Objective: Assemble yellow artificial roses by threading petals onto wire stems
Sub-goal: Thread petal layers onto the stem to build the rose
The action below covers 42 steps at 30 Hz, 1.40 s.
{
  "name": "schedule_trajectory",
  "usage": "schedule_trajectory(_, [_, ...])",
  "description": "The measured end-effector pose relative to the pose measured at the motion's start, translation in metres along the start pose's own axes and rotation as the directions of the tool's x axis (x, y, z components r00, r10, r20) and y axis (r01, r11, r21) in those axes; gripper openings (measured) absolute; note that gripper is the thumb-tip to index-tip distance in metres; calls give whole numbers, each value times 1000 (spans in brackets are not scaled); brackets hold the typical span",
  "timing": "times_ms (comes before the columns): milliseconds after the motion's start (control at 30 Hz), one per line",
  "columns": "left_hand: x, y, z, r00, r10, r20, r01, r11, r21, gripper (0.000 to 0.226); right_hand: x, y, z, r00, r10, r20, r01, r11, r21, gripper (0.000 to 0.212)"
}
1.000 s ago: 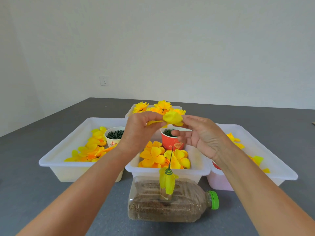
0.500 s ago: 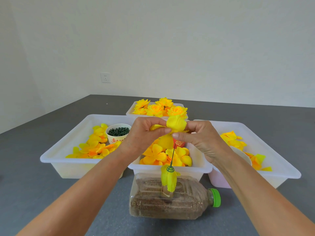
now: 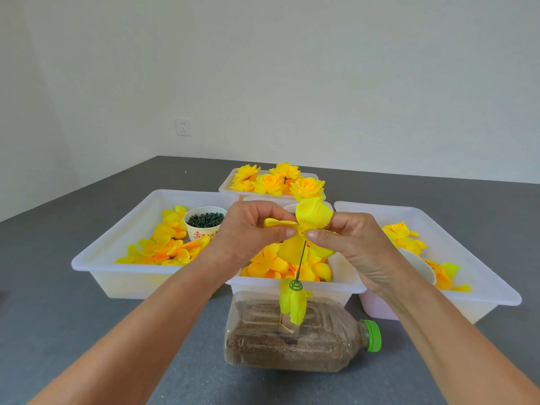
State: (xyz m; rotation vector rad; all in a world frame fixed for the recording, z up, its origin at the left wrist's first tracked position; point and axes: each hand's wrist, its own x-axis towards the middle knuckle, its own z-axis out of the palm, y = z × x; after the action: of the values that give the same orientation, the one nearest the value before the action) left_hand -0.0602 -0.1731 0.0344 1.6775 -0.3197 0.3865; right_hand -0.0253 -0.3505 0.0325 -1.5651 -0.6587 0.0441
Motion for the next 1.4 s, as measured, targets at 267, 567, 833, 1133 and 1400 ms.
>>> schedule_trajectory(267, [-3, 9, 1, 998, 53, 13, -53, 998, -39, 19, -8, -7, -5, 994, -60, 96, 61, 998, -2, 30])
schedule_trajectory(567, [-12, 11, 1, 999, 36, 32, -35, 999, -23, 25, -15, -7, -2, 992, -109, 55, 111, 994, -26, 23])
schedule_trajectory(833, [-14, 10, 0, 998, 52, 39, -52, 999, -9, 28, -15, -5, 1, 970, -240, 29, 241, 965, -102, 22])
schedule_trajectory(1133, [-16, 8, 1, 997, 73, 28, -75, 996, 56, 24, -17, -3, 3, 924, -381, 28, 372, 881, -292, 27])
schedule_trajectory(1400, [-21, 6, 2, 977, 208, 46, -212, 936, 281, 18, -20, 6, 6, 854, -519, 31, 484, 772, -413, 22])
